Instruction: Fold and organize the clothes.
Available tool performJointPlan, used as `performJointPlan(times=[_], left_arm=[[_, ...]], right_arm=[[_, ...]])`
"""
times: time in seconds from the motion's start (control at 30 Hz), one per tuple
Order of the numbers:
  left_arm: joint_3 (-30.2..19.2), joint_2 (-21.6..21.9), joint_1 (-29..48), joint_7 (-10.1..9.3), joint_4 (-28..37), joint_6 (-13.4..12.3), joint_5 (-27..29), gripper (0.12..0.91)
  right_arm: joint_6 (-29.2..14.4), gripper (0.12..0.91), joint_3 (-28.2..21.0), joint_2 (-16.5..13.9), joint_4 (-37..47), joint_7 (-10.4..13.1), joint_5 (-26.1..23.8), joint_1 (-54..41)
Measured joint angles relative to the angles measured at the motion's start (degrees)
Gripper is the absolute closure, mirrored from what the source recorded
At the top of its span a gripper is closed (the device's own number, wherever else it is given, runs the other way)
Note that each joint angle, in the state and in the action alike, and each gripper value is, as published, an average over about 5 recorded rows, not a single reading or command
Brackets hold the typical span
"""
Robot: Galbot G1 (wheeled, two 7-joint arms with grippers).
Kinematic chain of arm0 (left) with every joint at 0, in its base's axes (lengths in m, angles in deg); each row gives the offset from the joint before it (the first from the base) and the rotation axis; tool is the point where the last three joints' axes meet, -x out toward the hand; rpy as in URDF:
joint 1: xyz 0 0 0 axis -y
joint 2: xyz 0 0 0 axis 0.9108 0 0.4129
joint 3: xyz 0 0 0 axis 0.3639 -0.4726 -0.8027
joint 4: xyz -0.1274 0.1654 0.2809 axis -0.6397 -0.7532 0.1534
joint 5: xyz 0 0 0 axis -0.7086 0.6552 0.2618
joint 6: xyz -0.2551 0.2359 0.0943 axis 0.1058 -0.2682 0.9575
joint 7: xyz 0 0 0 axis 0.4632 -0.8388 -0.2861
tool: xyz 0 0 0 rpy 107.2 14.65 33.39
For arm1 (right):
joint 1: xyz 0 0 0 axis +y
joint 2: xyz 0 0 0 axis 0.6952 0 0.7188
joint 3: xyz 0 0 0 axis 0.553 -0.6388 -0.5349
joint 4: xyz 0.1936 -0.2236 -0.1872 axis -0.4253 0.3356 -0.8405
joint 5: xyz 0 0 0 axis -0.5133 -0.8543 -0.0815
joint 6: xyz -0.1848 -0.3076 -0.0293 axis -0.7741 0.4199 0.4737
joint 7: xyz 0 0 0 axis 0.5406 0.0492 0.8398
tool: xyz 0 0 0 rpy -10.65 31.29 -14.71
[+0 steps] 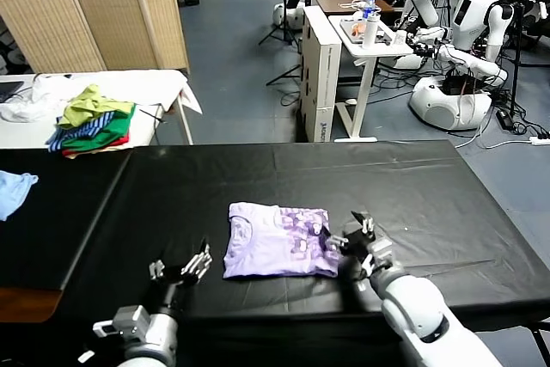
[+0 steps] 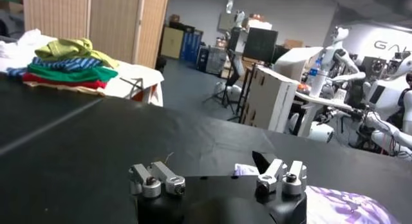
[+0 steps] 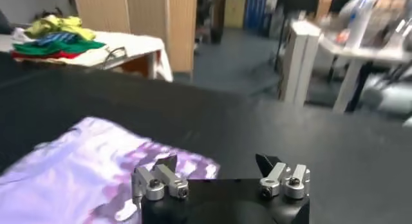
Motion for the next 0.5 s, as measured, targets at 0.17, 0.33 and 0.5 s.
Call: performJointPlan(times=[0.17, 0.33, 0.5], left_arm=[[0.03, 0.26, -0.91, -0.06, -0.61, -0.49, 0.28, 0.123], [0.14, 1.39, -1.72, -0.45, -1.01, -2.19, 0.56, 0.123], [0.55, 3.21, -3.53, -0.32, -1.02, -6.37, -0.41, 0.123]], right_arm=[[-1.70, 0.118, -0.67, 0.83, 0.69, 1.89, -0.33, 0.51], [-8.93, 0.118, 3.42, -0.23, -3.35, 2.36, 7.15, 2.71], [-15.15, 0.118, 10.08, -3.09, -7.80, -0.08, 10.31, 7.19]])
